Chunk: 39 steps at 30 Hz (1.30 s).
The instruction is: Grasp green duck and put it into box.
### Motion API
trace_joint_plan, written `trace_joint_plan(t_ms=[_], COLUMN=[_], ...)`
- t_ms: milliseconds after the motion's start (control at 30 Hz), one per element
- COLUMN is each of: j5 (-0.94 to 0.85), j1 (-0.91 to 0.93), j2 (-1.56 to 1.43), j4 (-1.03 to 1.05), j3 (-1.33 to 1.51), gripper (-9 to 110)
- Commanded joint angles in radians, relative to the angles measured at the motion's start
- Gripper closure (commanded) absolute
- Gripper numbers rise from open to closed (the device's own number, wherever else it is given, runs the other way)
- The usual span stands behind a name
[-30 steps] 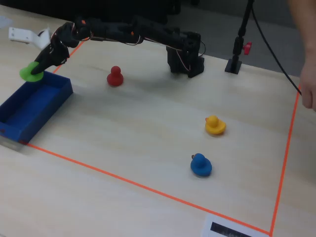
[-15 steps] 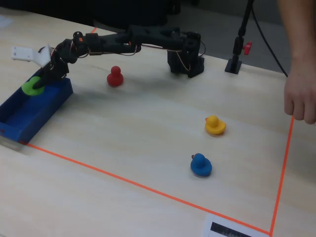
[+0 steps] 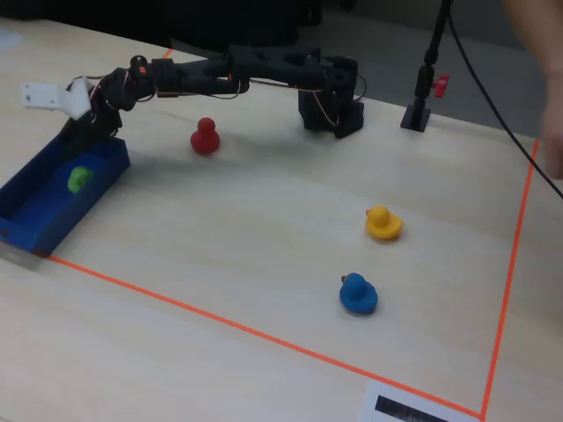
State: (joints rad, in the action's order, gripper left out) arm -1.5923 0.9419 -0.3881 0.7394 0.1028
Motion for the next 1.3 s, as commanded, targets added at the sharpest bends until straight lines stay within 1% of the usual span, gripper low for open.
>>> trace_joint_plan(t_ms=[0,100,167,233,400,500,667,767,833,967,1267], j5=[0.143,0.193,0.183,0.184,0.160,0.130,0.129,0.094,0.072,0.043,-0.003], j1=[-0.077,-0.187,-0.278,-0.368,-0.588,-0.704,-0.881,-0.923,-0.936,-0.954,-0.951], j2=[-0.319,-0.574,-0.776,-0.982,-1.486,-1.769,-2.186,-2.413,-2.551,-2.746,-2.919], j4=[0.086,0.216,0.296,0.328,0.325,0.304,0.241,0.233,0.259,0.367,0.538], j3=[0.012,0.196,0.420,0.673,1.382,1.778,2.352,2.631,2.775,2.936,3.007], gripper=[86,88,92,92,89,89,93,95,96,97,99])
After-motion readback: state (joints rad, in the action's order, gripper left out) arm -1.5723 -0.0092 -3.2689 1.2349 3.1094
